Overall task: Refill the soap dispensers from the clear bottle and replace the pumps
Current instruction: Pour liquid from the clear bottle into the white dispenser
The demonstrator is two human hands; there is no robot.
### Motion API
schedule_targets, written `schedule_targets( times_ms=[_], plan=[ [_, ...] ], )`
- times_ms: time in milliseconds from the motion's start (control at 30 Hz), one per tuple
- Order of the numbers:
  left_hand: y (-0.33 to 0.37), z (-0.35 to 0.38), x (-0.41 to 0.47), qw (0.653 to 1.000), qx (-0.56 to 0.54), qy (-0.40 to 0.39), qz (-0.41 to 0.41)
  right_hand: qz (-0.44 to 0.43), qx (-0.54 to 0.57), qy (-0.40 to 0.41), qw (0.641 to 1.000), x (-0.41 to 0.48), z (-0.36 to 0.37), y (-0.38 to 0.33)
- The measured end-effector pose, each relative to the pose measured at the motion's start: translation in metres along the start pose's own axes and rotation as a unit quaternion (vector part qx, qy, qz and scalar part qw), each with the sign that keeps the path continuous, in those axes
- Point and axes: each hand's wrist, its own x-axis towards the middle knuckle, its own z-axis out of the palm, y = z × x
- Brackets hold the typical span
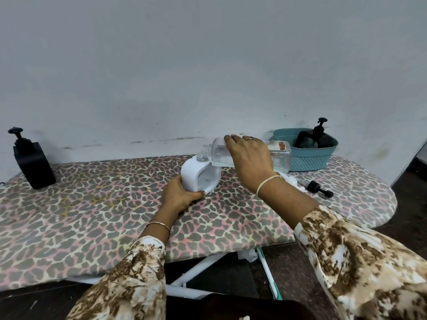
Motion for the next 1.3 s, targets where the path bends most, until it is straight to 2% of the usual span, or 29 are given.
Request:
schedule_targets(
  times_ms=[500, 1300],
  plan=[
    [0.0001, -0.0010, 0.0052, 1.000, -0.012, -0.011, -0.024, -0.001, -0.010, -0.003, 1.000, -0.0005, -0.0016, -0.0010],
    [0.0001, -0.0016, 0.0049, 0.999, -0.026, -0.013, -0.018, 0.000, -0.020, 0.001, 1.000, 0.0014, -0.0041, -0.0019]
  ],
)
